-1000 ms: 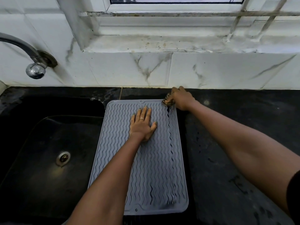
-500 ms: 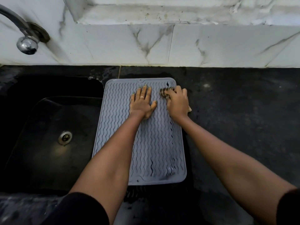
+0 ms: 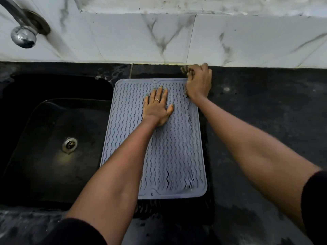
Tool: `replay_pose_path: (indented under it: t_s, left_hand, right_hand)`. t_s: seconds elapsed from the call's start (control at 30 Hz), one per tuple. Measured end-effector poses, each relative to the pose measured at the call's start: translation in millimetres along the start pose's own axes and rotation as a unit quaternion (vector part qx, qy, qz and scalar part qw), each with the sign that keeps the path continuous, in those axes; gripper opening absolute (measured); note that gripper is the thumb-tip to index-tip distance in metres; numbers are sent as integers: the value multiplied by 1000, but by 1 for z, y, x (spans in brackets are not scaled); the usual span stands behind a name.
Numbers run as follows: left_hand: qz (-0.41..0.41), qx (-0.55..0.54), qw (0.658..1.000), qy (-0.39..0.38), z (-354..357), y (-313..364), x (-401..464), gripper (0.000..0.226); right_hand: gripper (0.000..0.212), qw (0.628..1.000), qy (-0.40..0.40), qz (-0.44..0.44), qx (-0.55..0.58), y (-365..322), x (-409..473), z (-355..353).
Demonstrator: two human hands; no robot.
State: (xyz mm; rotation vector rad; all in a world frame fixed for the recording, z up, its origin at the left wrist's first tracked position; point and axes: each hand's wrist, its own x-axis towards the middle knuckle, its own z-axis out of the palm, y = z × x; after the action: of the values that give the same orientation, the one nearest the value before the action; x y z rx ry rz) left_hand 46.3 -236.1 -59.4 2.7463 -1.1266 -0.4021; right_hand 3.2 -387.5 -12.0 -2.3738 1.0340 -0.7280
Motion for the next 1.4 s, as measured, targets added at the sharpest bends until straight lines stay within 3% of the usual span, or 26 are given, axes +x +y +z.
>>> replay_pose_path:
  t_s: [0.07,0.2,0.4,0.53,0.6,0.67,0.73,0.87,1.0,1.2,1.33,1.4]
  left_hand:
    - [3,-2,1000,3,-1,0,-2,66]
    - [18,-7,999,25,1,-2,-7,65]
    - [30,-6,998,51,10,-2,-14,63]
    - [35,-12,998,55,11,-5,-17,63]
    - [38,-13,998,48,10,-3,-20,63]
    - [39,-11,998,50,9,-1,-24,62]
    - [55,1,996,71,7,2,-32,59]
    - [131,45,989,53,8,9,-45,55]
    - [115,38,993,15,4,10,-48,54]
    - [89,67,993,-45,-8,24,-51,56]
    - [74,86,991,-69,-14,26,-52,57]
    - [67,86,992,-64,-10,24,-59,57]
  right_hand:
    - [19,999,41,5,19,-5,-44,-12]
    - [17,995,-34,-72,-61,6,-131,-18]
    - [26,995,-46,-6,-88,8,-45,4]
    - [30,990,-79,-19,-114,10,-8,18]
    - [27,996,-21,6,-83,6,-3,15]
    - [25,995,87,34,-40,-1,-3,7]
    - [30,992,121,27,-17,0,-13,-4]
    - [31,993,-88,-13,-84,20,-52,-18]
    - [32,983,-156,-7,-97,21,-74,-32]
    - [22,992,-82,4,-94,19,-135,-54]
    - [20,1000,9,27,-9,3,-110,-57]
    - [26,1000,-8,5,-24,-3,-95,-49]
